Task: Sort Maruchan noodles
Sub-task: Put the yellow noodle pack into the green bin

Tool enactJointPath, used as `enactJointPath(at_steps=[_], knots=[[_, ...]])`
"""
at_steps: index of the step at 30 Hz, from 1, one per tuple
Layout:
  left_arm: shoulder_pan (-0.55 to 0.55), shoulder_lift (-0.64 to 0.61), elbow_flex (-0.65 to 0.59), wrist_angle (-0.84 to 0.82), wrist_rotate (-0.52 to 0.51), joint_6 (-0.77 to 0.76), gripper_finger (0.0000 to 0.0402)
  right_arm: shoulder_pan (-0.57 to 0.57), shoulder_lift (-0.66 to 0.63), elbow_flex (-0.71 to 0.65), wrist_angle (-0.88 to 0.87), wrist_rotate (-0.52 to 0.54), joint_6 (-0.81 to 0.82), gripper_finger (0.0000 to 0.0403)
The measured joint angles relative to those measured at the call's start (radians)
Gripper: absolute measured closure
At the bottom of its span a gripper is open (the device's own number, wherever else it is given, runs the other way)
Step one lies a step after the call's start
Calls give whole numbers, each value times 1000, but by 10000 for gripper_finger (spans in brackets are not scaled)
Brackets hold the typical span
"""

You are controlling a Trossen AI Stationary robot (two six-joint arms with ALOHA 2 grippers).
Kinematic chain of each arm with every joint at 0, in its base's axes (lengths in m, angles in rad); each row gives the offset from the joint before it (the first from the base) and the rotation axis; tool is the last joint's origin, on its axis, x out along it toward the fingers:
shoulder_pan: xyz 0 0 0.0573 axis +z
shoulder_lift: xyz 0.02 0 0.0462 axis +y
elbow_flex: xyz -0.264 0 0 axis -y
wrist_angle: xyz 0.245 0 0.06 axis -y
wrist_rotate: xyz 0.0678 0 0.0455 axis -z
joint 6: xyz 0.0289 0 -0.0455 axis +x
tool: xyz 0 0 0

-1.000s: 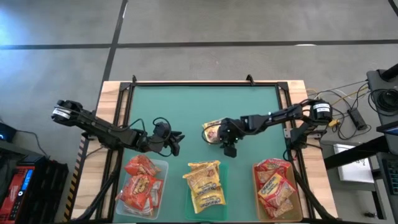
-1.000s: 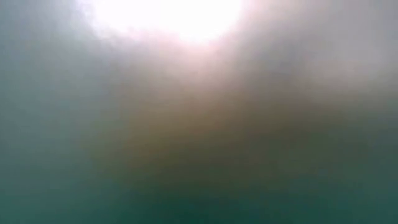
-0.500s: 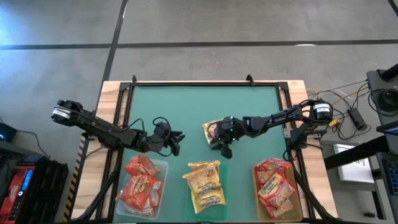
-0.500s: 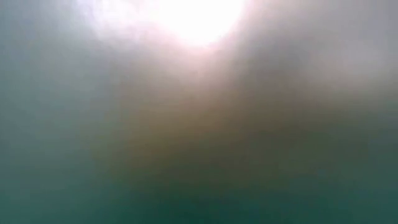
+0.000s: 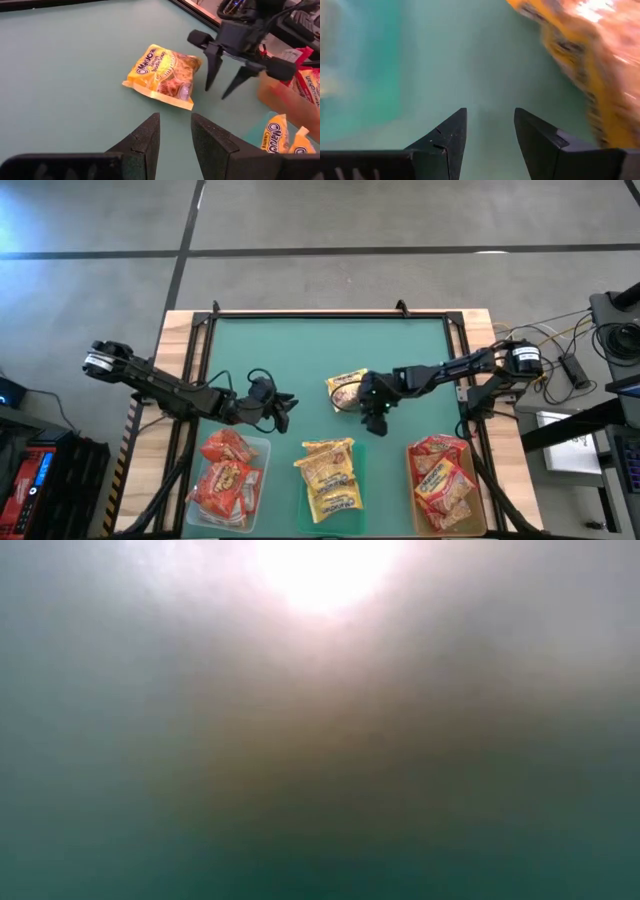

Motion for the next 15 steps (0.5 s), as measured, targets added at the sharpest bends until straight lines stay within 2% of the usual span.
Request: enactJointPath(at_steps=[2,7,9,15], knots=[[0,0,0,0,0,1,308,0,0,0,-38,71,-19,248],[0,0,0,0,0,11,308,-1,0,0,-55,340,-81,248],[0,0,0,0,1,16,308,-1,0,0,-47,369,-112,248],[0,0,0,0,0,34,308,3,0,0,10,368,-236,248]])
